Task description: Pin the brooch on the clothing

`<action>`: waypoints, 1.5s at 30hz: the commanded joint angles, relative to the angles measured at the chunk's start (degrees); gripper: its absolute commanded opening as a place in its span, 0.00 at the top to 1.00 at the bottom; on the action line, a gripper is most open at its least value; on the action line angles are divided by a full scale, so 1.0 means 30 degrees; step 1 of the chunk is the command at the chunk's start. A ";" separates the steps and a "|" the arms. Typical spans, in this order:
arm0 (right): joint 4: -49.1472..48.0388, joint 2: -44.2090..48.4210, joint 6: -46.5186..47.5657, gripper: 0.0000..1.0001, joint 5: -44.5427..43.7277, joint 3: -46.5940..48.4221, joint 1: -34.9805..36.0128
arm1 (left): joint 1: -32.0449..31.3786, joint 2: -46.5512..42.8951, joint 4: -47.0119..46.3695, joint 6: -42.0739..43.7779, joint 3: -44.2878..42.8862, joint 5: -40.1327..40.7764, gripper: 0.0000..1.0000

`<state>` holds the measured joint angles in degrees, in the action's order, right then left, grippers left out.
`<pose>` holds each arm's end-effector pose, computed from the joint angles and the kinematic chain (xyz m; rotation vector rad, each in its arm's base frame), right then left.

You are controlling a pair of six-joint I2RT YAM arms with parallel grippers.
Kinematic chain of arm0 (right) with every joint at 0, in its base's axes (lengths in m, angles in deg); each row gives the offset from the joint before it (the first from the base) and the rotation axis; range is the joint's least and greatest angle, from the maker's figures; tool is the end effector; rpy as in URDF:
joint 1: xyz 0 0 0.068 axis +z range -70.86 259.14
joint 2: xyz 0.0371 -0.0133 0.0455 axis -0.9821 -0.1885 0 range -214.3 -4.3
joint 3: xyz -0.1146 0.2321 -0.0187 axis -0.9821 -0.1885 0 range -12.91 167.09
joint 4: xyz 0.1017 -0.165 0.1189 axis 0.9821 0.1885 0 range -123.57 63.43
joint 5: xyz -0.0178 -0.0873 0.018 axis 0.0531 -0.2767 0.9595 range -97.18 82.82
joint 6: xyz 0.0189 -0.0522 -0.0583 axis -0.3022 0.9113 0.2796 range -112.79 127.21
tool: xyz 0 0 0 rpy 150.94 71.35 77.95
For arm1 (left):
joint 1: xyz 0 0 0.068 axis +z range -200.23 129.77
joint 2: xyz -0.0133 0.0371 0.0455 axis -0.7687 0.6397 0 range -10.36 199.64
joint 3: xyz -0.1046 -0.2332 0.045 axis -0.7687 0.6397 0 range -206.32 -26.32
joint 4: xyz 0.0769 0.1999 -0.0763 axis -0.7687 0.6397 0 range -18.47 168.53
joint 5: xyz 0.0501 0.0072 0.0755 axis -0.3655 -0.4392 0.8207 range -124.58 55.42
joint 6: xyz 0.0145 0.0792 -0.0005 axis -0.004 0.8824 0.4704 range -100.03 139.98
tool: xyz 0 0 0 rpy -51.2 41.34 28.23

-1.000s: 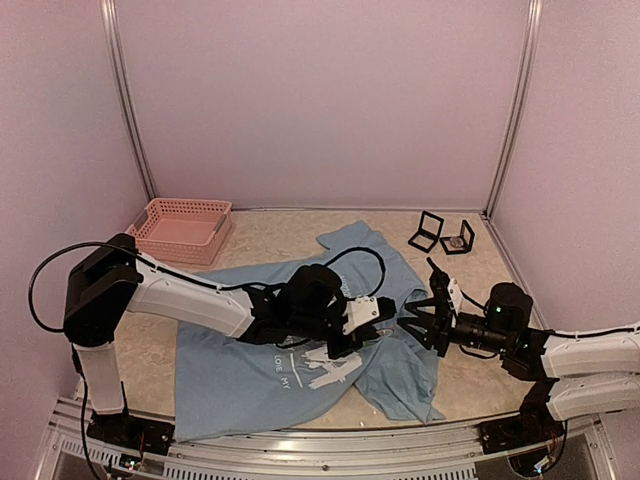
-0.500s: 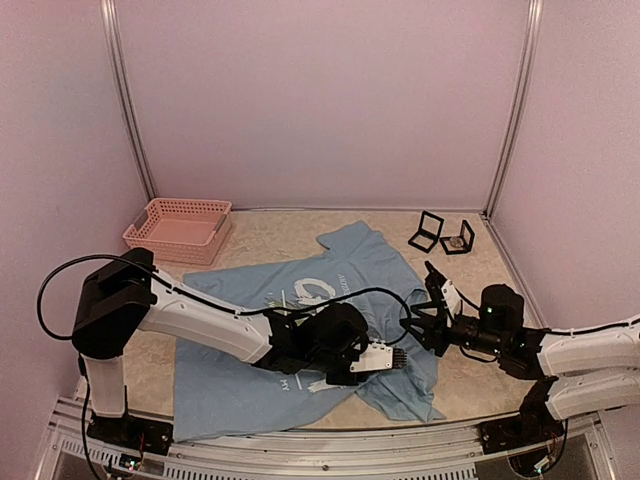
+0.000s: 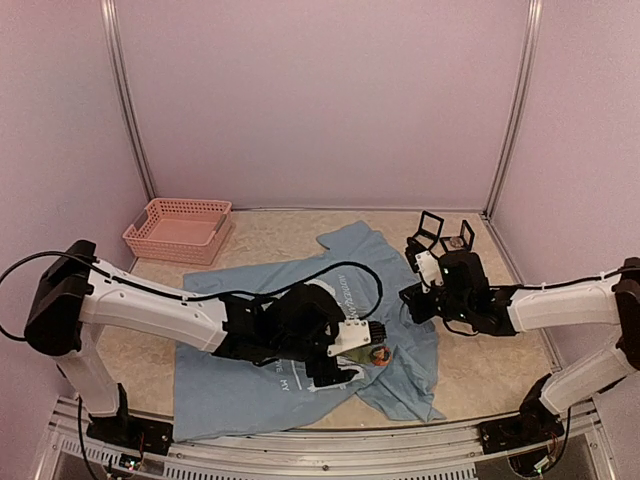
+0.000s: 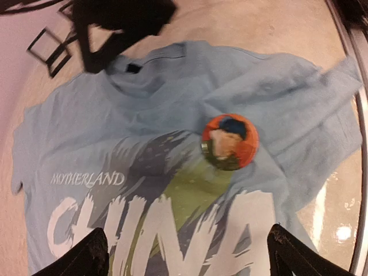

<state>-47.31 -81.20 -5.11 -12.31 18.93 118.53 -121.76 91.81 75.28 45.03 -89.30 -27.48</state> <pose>0.2167 0.1699 0.1777 -0.4498 2.0991 0.4395 0.1276 -0.3546 0.1756 1.6957 1.5955 -0.2672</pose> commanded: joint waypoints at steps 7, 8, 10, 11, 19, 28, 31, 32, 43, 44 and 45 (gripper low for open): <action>0.6600 -0.8832 -0.0201 1.00 -0.1796 0.7439 -0.1717 | 0.6964 0.1548 0.2890 -1.2157 0.1161 0.3981 0.53; 0.6864 -0.9582 -0.0044 1.00 -0.1586 0.8014 -0.1957 | 0.7201 0.1950 0.2853 -1.2439 0.1361 0.4329 0.55; 0.7514 -1.0904 0.0176 1.00 -0.1349 0.9216 -0.2406 | 0.7694 0.2316 0.2612 -1.2971 0.1625 0.4918 0.56; 0.7799 -1.1474 0.0267 1.00 -0.1395 0.9852 -0.2636 | 0.7985 0.2414 0.2467 -1.3219 0.1694 0.5109 0.57; 0.9539 -1.4936 0.1278 1.00 -0.1437 1.4314 -0.4315 | 1.0741 0.3469 0.1156 -1.3970 0.1363 0.5211 0.58; 1.1475 -1.5999 0.3408 1.00 -0.1165 1.8555 -0.4580 | 1.0226 0.2786 -0.1091 -1.2387 0.1480 0.5339 0.45; 1.1892 -1.4462 0.3892 1.00 -0.1673 1.8494 -0.3856 | 0.9811 0.1693 -0.1796 -1.1935 0.1861 0.6093 0.42; 1.2030 -1.3368 0.3870 1.00 -0.1824 1.8021 -0.3462 | 0.9784 0.1424 -0.1783 -1.1965 0.1950 0.6241 0.41; 1.7042 -0.5877 -0.0775 1.00 0.2988 1.0777 0.4076 | 0.9616 0.0869 -0.0832 -1.2919 0.1914 0.7338 0.39; 1.7043 -0.5228 -0.1715 1.00 0.3472 1.0087 0.4601 | 0.9543 0.0837 -0.0860 -1.2923 0.1961 0.7359 0.39; 1.7006 -0.4719 -0.2390 1.00 0.3899 0.9433 0.5073 | 0.9457 0.0810 -0.0868 -1.2923 0.1996 0.7413 0.39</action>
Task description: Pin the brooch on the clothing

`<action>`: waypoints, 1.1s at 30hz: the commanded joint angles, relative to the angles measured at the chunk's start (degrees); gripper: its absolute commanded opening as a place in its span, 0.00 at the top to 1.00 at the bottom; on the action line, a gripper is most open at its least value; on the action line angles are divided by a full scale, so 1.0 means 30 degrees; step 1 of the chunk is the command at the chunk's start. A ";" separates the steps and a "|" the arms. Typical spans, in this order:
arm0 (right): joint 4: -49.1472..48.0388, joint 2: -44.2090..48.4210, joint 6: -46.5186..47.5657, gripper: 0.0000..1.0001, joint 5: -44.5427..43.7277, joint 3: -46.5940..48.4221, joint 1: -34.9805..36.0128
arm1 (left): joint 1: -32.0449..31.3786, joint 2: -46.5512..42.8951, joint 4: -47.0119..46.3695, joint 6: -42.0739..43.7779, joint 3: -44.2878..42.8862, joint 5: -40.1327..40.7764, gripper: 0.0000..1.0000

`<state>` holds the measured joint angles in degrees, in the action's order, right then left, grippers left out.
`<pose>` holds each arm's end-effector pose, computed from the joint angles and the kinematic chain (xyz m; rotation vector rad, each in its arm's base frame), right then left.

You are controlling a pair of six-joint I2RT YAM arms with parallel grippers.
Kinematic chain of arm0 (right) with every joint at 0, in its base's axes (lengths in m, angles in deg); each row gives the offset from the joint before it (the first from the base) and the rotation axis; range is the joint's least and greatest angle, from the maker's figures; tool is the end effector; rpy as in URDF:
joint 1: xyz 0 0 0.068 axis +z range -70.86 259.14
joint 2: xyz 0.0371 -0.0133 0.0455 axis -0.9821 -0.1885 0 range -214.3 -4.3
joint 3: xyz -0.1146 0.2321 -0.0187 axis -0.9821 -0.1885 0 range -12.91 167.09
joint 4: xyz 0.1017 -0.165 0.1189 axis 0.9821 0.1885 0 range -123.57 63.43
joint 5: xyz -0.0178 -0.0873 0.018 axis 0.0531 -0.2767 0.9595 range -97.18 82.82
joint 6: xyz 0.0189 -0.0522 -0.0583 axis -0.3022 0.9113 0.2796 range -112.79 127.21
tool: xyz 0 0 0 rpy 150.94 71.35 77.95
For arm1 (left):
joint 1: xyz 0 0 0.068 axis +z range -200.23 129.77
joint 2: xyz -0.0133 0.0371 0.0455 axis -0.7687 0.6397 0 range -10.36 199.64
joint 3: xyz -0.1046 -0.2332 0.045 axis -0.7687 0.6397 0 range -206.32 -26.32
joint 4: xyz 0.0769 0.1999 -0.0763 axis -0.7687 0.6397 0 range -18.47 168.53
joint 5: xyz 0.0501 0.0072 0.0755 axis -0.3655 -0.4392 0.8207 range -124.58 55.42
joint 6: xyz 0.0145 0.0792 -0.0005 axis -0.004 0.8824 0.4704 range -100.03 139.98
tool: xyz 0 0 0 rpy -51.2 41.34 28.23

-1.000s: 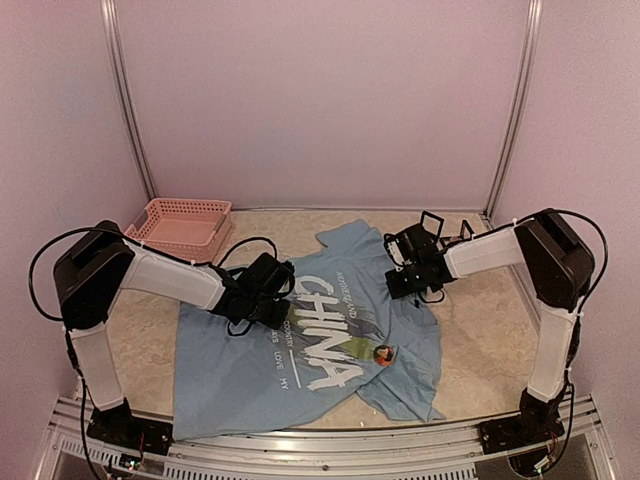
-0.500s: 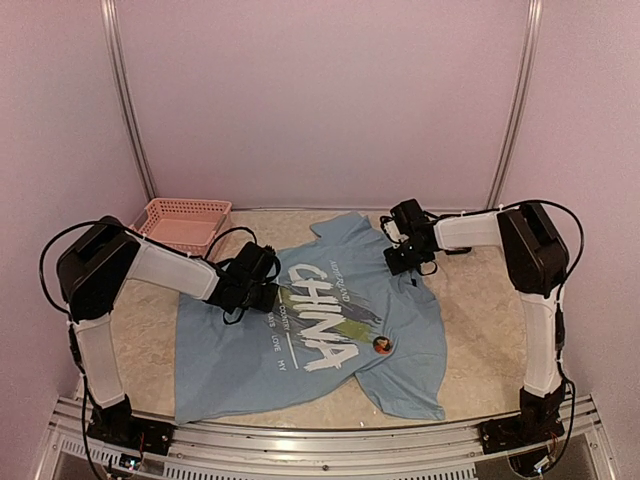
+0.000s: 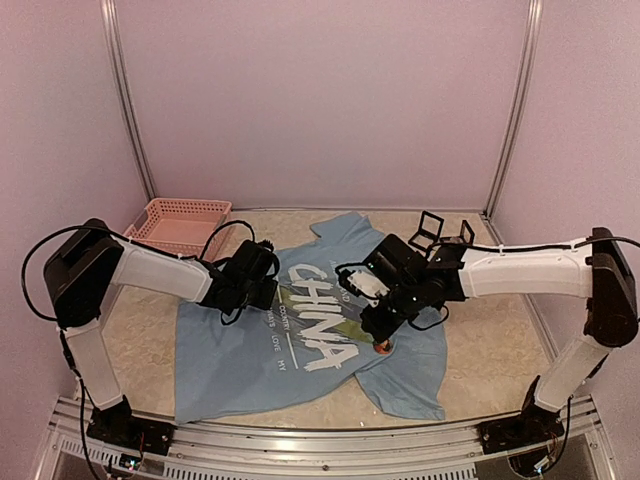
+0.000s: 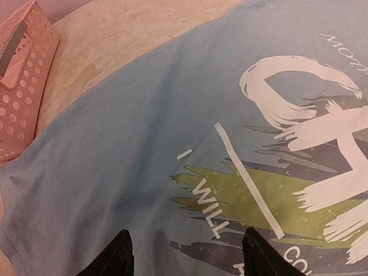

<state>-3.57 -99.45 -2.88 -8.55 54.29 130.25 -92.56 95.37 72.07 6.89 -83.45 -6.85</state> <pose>0.2090 0.2565 0.1964 -0.9116 2.4623 0.3568 0.2874 -0.2179 0.1353 0.3755 2.2758 0.1041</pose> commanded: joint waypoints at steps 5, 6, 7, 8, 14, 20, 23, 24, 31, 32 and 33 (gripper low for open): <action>0.1048 0.3206 -0.5777 1.00 0.4355 -0.5424 0.3651 | -0.0716 -0.0581 0.0188 -0.0159 0.0294 0.0857 0.39; 0.0262 0.3351 -0.6159 1.00 0.5044 -0.6146 0.3940 | -0.0778 -0.0585 0.0175 -0.0138 0.0332 0.0879 0.39; -0.0605 0.3431 -0.6496 1.00 0.5448 -0.6895 0.4170 | -0.0822 -0.0586 0.0188 -0.0113 0.0347 0.0933 0.39; -0.1237 0.3477 -0.6912 1.00 0.5786 -0.7619 0.4309 | -0.0857 -0.0586 0.0201 -0.0095 0.0335 0.1013 0.39; -0.1194 0.2908 -0.7864 1.00 0.6082 -0.9221 0.4851 | -0.0949 -0.0745 0.0232 0.0009 0.0550 0.1418 0.39; -0.1745 0.3857 -0.9033 1.00 0.9229 -0.9664 0.6843 | -0.0951 -0.0994 0.0210 0.0238 0.0584 0.1754 0.39; -0.1167 0.4604 -0.9547 1.00 0.9825 -0.9441 0.7484 | -0.0973 -0.1040 0.0202 0.0311 0.0584 0.1799 0.39; -0.0773 0.4968 -0.9556 1.00 0.9665 -0.9127 0.7495 | -0.0978 -0.1053 0.0188 0.0339 0.0584 0.1803 0.39; 0.3138 0.6220 -0.6797 1.00 0.3956 -0.3977 0.4750 | -0.1230 -0.1620 -0.0640 0.0496 0.0970 0.1951 0.38; 0.3556 0.6126 -0.6268 1.00 0.2837 -0.3284 0.3696 | -0.1289 -0.1811 -0.0914 0.0593 0.1141 0.1902 0.38; 0.3791 0.5997 -0.5785 0.99 0.1713 -0.2674 0.2462 | -0.1340 -0.2149 -0.1212 0.0696 0.1320 0.1867 0.38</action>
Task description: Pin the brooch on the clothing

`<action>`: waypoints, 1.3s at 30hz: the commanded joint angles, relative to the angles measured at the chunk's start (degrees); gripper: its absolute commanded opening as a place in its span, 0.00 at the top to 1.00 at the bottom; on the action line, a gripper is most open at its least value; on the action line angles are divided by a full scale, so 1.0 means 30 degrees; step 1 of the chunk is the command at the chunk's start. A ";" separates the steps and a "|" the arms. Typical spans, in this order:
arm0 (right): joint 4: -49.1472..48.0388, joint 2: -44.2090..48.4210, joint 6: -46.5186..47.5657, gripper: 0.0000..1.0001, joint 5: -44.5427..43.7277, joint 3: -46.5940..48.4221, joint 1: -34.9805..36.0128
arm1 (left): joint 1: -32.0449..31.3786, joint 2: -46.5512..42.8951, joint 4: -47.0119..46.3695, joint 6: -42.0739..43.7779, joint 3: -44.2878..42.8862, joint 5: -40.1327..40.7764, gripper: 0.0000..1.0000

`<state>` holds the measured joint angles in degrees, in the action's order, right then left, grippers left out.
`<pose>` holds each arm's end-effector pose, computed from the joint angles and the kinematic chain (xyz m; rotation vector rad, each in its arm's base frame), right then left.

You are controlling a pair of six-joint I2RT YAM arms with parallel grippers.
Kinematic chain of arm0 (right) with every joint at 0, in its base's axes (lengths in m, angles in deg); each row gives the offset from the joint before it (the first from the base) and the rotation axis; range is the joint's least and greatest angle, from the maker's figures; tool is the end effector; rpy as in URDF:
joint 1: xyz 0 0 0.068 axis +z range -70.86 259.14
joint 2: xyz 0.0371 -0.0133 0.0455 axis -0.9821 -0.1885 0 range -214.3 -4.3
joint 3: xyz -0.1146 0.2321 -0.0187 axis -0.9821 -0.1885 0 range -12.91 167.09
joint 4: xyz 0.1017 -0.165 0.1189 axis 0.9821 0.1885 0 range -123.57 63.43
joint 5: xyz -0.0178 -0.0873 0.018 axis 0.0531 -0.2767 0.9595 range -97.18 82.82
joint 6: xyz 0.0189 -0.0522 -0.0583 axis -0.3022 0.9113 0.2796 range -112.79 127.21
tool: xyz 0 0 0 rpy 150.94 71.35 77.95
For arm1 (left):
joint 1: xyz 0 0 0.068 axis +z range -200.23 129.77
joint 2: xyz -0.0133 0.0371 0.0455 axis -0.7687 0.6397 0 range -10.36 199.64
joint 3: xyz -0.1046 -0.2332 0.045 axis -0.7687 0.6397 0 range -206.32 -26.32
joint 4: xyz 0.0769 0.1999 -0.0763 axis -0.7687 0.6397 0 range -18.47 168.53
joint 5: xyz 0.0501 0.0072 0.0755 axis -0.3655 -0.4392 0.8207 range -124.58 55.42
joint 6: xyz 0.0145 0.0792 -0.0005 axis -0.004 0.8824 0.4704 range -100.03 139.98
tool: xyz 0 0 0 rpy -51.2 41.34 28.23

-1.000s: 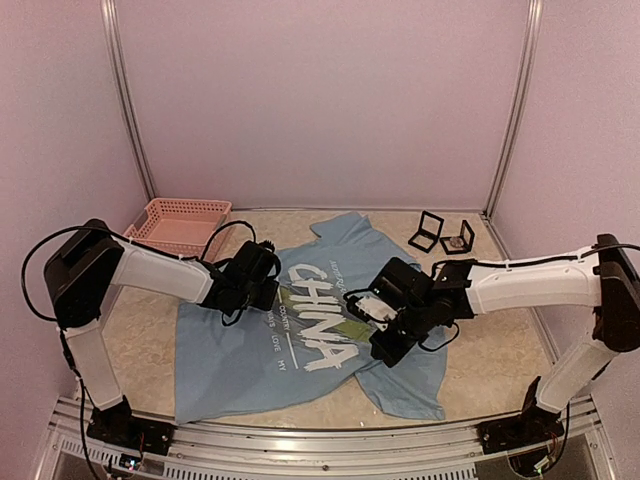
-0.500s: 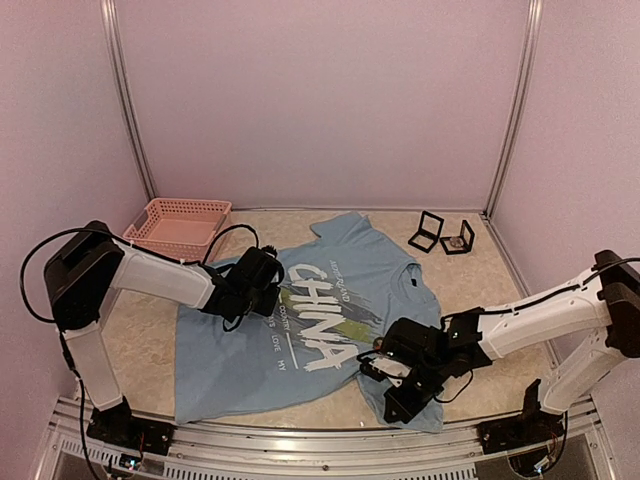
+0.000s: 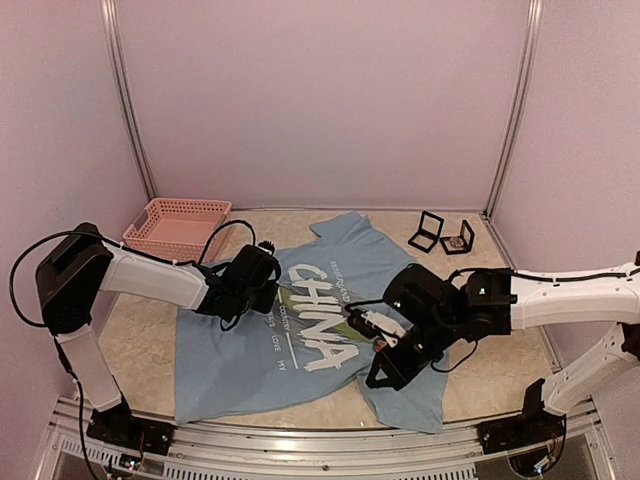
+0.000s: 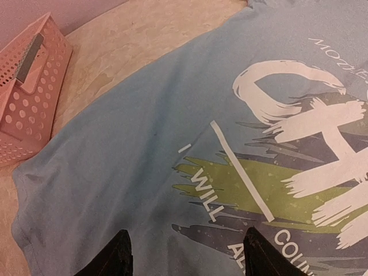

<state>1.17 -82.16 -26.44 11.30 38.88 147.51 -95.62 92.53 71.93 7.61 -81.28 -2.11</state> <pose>0.0713 0.2398 0.1983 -0.9943 2.7637 0.8940 0.2711 -0.2215 0.1439 0.3993 2.2220 0.1597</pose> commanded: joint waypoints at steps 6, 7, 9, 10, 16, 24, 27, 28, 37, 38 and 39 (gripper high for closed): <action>-0.0428 -0.2533 0.6327 0.82 -0.9525 0.6172 -1.0232 | -0.0916 -0.2900 -0.4670 0.1754 0.2958 -0.0314 0.25; -0.1366 -0.3351 0.7011 0.79 -1.0411 0.6829 -1.1031 | -0.0987 -0.3251 -0.5459 0.2026 0.3480 -0.0570 0.22; -0.2654 -0.5158 0.8000 0.74 -1.1371 0.8201 -1.2644 | -0.1069 -0.3659 -0.6788 0.2496 0.4338 -0.1198 0.15; -0.2968 -0.6151 0.8148 0.71 -1.1609 0.8951 -1.3457 | -0.1065 -0.3866 -0.7357 0.2683 0.4703 -0.1446 0.12; -0.2473 -1.1914 0.9385 0.60 -1.4033 1.3543 -1.5989 | -0.1080 -0.4072 -0.8595 0.3395 0.5540 -0.1565 0.08; -0.2754 -1.5391 1.0391 0.51 -1.5721 1.5713 -1.8125 | -0.0779 -0.3038 -0.8877 0.3735 0.5395 -0.1990 0.08; -0.2338 -1.6597 1.0650 0.51 -1.5134 1.6884 -1.8680 | -0.0437 -0.2716 -0.8822 0.3559 0.5285 -0.2235 0.07; -0.2273 -1.6948 1.0779 0.51 -1.5115 1.7184 -1.8807 | -0.0267 -0.2594 -0.8809 0.3473 0.5257 -0.2323 0.07; -0.2538 -1.8921 1.2470 0.52 -1.6918 1.8684 -1.9193 | 0.0269 -0.1946 -0.8533 0.3260 0.4873 -0.2832 0.07; -0.2628 -1.9018 1.2713 0.53 -1.7327 1.8706 -1.9168 | 0.0289 -0.1927 -0.8542 0.3240 0.4873 -0.2895 0.07; -0.2745 -1.9104 1.2938 0.53 -1.7645 1.8712 -1.9183 | 0.0302 -0.1910 -0.8543 0.3241 0.4847 -0.2947 0.07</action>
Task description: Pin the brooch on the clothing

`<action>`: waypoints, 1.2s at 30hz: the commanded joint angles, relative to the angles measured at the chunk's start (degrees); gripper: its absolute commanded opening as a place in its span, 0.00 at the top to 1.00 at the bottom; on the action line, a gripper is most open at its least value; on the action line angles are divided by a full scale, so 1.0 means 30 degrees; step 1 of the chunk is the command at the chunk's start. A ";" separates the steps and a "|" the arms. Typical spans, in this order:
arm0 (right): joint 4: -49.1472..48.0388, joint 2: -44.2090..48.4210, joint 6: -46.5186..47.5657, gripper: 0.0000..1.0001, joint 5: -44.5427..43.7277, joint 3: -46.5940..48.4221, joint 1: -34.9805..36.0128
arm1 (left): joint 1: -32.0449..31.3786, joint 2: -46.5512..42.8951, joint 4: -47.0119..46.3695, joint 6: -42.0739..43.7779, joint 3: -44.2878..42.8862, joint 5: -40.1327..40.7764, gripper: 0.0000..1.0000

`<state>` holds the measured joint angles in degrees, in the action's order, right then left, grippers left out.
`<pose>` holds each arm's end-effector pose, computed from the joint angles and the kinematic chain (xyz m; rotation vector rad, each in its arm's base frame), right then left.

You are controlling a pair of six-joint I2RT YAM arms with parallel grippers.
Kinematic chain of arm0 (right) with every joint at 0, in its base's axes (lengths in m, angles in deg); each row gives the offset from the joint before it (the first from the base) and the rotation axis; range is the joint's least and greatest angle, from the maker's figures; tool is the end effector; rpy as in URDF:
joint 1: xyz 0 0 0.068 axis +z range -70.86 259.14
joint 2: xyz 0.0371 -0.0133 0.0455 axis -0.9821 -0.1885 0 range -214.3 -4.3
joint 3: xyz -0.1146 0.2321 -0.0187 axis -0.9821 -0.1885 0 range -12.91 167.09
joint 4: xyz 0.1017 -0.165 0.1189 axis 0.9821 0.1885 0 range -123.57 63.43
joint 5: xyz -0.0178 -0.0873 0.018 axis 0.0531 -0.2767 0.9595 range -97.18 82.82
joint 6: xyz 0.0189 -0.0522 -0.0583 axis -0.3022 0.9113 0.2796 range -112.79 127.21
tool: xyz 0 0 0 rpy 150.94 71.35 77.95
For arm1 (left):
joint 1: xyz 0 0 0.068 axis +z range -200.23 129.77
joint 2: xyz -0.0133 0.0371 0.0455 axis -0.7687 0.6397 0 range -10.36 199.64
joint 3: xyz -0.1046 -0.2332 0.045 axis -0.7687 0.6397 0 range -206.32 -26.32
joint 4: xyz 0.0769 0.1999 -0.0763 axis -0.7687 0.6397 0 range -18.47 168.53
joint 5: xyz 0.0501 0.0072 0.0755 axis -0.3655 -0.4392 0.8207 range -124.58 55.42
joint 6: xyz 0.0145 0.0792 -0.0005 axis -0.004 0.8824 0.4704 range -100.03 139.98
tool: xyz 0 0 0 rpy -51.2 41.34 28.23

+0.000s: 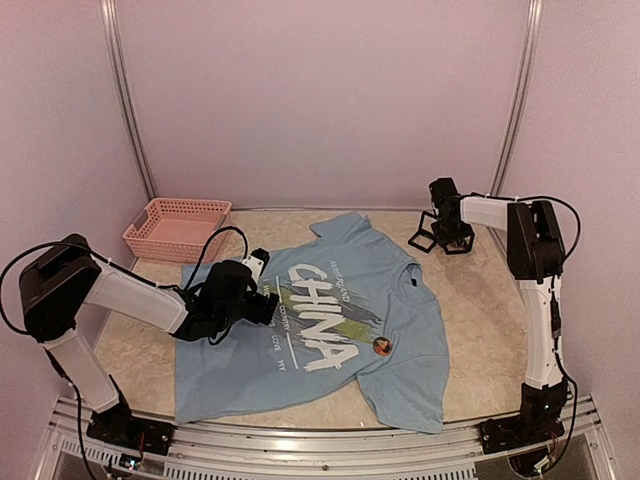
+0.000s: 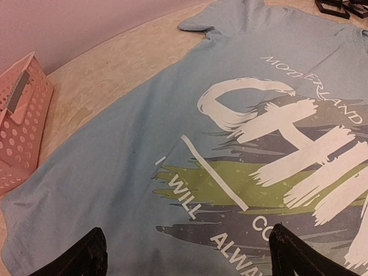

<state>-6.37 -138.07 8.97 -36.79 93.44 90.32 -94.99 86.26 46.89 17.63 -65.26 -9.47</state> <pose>0.4810 0.0601 0.1418 -0.0704 2.4372 -0.5764 0.2521 -0.2083 0.1434 0.5162 2.0225 -0.0262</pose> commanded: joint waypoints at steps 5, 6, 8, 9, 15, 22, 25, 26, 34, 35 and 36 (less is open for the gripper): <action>-0.0236 -0.0749 0.1989 0.54 -0.1672 0.0279 0.0006 | 0.0238 0.0305 -0.0180 -0.0221 -0.0519 -0.0755 0.07; -0.0309 -0.0769 0.2141 0.55 -0.1883 0.0149 0.0061 | 0.0265 0.0327 -0.0166 -0.0223 -0.0511 -0.0758 0.07; -0.0519 -0.0814 0.2448 0.55 -0.1988 -0.0168 0.0101 | 0.0296 0.0315 -0.0193 -0.0219 -0.0475 -0.0850 0.07; -0.0619 -0.0843 0.2572 0.55 -0.1981 -0.0269 0.0106 | 0.0313 0.0292 -0.0194 -0.0254 -0.0469 -0.0895 0.07; -0.1494 -0.1149 0.3867 0.57 -0.2449 -0.0358 0.0124 | 0.0357 0.0319 -0.0148 -0.0288 -0.0454 -0.0972 0.07; -0.1032 -0.1483 0.4647 0.57 -0.0712 0.0148 0.0155 | 0.0490 0.0489 -0.0075 -0.0319 -0.0530 -0.1036 0.07; -0.1129 -0.1603 0.5084 0.57 -0.0965 0.0092 0.0200 | 0.0531 0.0540 -0.0077 -0.0381 -0.0570 -0.1130 0.07; -0.1223 -0.1711 0.5366 0.57 -0.1498 0.0089 0.0247 | 0.0554 0.0569 -0.0055 -0.0388 -0.0590 -0.1131 0.07; -0.2151 -0.2157 0.6857 0.61 -0.3887 -0.0399 0.0390 | 0.0672 0.0460 -0.0079 -0.0378 -0.0526 -0.1204 0.07; -0.2482 -0.2077 0.7097 0.62 -0.4218 -0.0584 0.0457 | 0.0678 0.0460 -0.0099 -0.0362 -0.0541 -0.1217 0.07; -0.2894 -0.1994 0.7493 0.63 -0.4582 -0.0797 0.0521 | 0.0679 0.0460 -0.0105 -0.0363 -0.0536 -0.1245 0.07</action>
<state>-13.47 -142.25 26.72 -45.75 93.09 91.08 -93.41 87.20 46.97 16.99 -65.85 -12.51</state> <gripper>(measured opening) 0.385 0.929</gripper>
